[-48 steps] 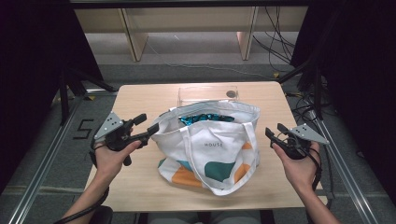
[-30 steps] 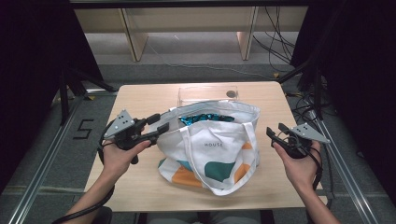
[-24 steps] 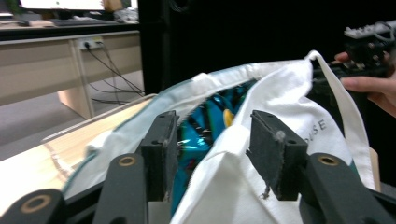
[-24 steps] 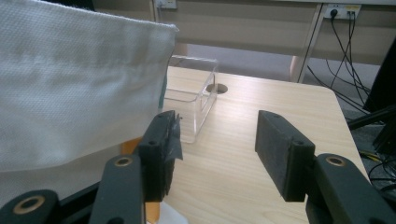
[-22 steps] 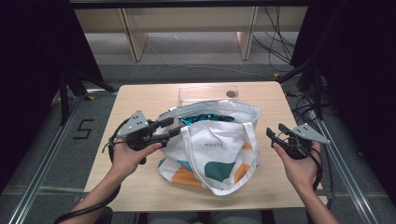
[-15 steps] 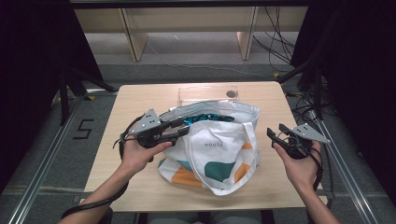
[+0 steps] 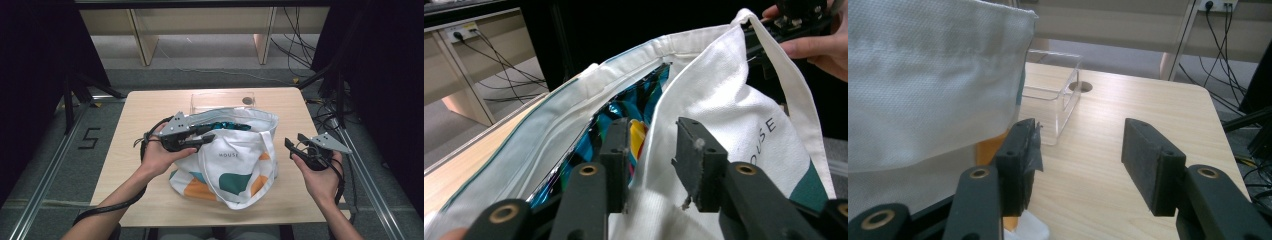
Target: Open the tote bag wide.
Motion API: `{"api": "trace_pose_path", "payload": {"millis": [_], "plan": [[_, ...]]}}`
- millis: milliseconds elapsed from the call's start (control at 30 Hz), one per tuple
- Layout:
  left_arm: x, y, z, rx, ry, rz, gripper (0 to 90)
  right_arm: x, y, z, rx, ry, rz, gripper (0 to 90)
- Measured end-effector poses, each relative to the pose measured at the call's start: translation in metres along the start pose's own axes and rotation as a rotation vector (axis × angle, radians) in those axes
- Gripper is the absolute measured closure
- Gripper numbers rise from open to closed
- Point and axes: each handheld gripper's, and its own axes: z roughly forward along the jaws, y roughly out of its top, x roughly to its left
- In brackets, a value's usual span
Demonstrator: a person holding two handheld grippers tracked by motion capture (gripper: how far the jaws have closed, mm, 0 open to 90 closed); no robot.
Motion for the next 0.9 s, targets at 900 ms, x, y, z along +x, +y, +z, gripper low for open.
{"api": "trace_pose_path", "payload": {"millis": [900], "plan": [[-0.008, 0.026, -0.011, 0.06, -0.085, 0.08, 87.6, -0.001, -0.001, 0.003, 0.019, 0.022, -0.003, 47.3]]}}
